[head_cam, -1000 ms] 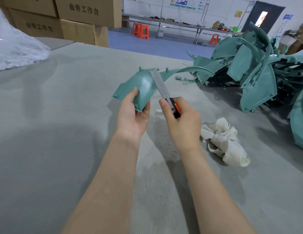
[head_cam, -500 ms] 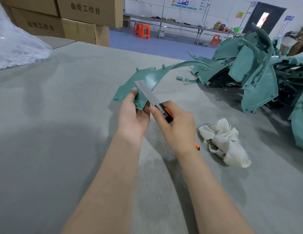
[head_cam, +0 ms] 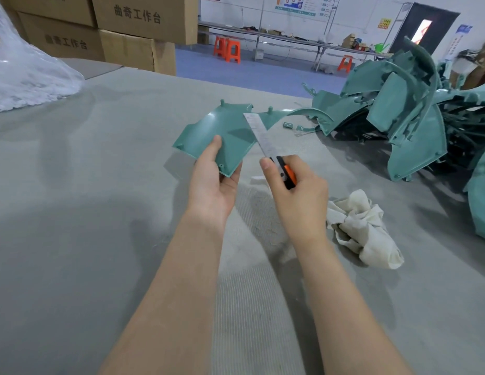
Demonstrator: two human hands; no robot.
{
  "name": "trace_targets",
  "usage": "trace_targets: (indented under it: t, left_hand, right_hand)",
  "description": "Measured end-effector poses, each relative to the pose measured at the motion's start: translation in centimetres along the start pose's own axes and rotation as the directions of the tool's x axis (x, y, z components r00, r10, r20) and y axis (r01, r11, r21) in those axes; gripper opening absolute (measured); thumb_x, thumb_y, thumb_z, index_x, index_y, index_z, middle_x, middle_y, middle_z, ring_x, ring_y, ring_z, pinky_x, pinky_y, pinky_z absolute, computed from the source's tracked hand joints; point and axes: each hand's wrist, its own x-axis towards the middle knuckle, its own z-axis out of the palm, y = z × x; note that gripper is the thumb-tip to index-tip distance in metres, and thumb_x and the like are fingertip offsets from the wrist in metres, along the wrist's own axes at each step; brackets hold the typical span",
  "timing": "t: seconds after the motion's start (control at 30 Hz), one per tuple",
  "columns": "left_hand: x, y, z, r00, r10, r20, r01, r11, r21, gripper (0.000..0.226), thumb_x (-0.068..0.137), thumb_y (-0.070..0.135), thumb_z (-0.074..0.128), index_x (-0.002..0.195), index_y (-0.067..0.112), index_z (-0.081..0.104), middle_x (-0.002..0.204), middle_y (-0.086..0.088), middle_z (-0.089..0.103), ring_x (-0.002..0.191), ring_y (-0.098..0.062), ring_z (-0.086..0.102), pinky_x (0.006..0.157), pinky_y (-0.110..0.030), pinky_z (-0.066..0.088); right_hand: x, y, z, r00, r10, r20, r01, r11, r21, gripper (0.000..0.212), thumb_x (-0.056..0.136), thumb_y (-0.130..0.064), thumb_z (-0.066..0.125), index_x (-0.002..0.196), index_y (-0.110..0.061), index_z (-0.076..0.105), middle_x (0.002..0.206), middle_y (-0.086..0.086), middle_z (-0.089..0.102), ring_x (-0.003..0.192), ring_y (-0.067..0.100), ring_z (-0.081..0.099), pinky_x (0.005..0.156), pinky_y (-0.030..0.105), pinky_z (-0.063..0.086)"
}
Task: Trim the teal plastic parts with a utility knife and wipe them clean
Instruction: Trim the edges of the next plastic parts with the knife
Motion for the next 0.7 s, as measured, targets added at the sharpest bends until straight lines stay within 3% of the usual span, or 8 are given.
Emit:
trace_targets:
  t: [0.17,0.3,0.5,0.7]
  left_hand:
    - [0.07,-0.05,-0.04,0.999,0.033,-0.007,-0.033,0.999,0.039,0.018,0.093,0.013,0.061,0.110,0.012,0.061,0.078,0.003,0.071,0.063,-0.006,0.068,0.053,-0.017,0.052]
    - [0.13,0.02,-0.17,0.998,0.062,0.006,-0.062,0.996,0.057,0.018,0.093,0.015,0.061,0.111,0.013,0.062,0.076,0.004,0.073,0.066,-0.006,0.069,0.055,-0.018,0.053]
    - [0.52,-0.01,-0.38,0.997,0.080,-0.012,-0.079,0.995,0.069,0.025,0.093,0.016,0.061,0.118,0.012,0.061,0.080,0.004,0.072,0.066,-0.005,0.069,0.057,-0.018,0.053]
    - [0.82,-0.07,-0.62,0.995,0.097,0.009,-0.098,0.993,0.066,0.033,0.094,0.016,0.059,0.126,0.010,0.059,0.092,0.001,0.071,0.072,-0.006,0.069,0.063,-0.021,0.056]
  right_hand:
    - [0.06,0.25,0.10,0.999,0.011,0.031,-0.010,0.999,-0.041,0.031,0.091,-0.050,0.059,0.079,-0.021,0.060,0.052,-0.008,0.044,0.054,0.014,0.044,0.057,0.036,0.040]
    - [-0.06,0.24,0.25,0.997,-0.012,0.073,0.016,0.998,-0.054,0.030,0.090,-0.051,0.060,0.078,-0.024,0.060,0.052,-0.007,0.046,0.051,0.011,0.043,0.053,0.030,0.035]
    - [-0.22,-0.02,0.43,0.993,-0.018,0.115,0.025,0.998,-0.056,0.029,0.090,-0.049,0.061,0.078,-0.023,0.059,0.053,-0.005,0.047,0.054,0.018,0.044,0.057,0.039,0.043]
    - [-0.33,-0.08,0.54,0.989,-0.033,0.145,0.044,0.996,-0.078,0.031,0.090,-0.048,0.062,0.085,-0.018,0.066,0.054,-0.007,0.047,0.054,0.016,0.043,0.057,0.036,0.041]
